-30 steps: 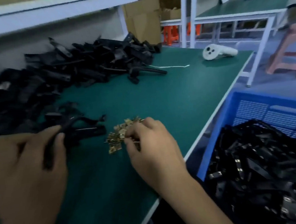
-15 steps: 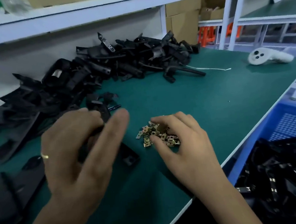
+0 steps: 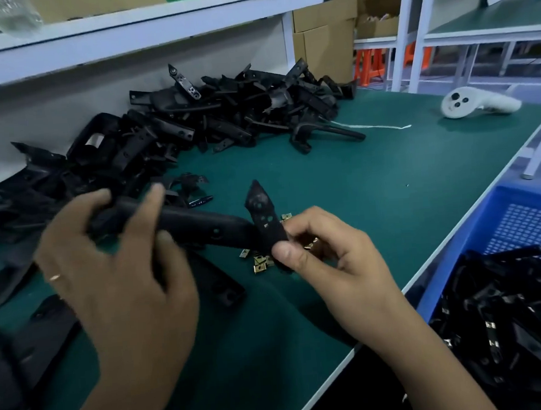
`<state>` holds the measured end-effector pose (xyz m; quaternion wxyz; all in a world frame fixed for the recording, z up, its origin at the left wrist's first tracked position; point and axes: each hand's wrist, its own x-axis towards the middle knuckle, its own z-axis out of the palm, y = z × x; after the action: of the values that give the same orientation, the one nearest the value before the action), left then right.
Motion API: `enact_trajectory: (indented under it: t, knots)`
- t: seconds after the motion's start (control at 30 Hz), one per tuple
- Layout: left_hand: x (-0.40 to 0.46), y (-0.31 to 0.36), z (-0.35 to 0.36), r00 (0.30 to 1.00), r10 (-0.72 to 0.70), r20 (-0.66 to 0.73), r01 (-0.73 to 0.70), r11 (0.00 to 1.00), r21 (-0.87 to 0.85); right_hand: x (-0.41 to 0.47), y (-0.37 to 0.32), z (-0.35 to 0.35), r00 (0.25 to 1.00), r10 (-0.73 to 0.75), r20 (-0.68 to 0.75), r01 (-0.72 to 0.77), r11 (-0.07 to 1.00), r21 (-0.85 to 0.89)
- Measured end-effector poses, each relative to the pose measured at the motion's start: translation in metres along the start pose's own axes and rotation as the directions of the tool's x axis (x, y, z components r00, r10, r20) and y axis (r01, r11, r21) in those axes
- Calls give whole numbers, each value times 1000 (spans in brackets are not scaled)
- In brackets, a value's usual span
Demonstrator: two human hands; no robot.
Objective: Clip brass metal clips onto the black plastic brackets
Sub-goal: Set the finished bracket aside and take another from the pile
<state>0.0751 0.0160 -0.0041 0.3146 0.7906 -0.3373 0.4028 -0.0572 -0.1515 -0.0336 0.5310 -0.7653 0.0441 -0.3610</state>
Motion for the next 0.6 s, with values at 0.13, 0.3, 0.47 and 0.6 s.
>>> enact_trajectory:
  t: [0.13, 0.3, 0.47, 0.6]
  knots:
    - [-3, -1, 11, 917, 245, 314, -313, 931, 188, -1, 1, -4, 999, 19, 35, -24, 990, 142]
    - [-6, 9, 15, 827, 252, 502, -319, 946, 51, 0, -2, -3, 998, 19, 56, -38, 930, 366]
    - [-5, -4, 5, 954, 22, 300, 0, 997, -71, -7, 5, 3, 981, -43, 187, 97, 951, -292]
    - [-5, -9, -1, 951, -87, 296, 154, 966, -210, -10, -1, 24, 946, -2, 325, 234, 698, -677]
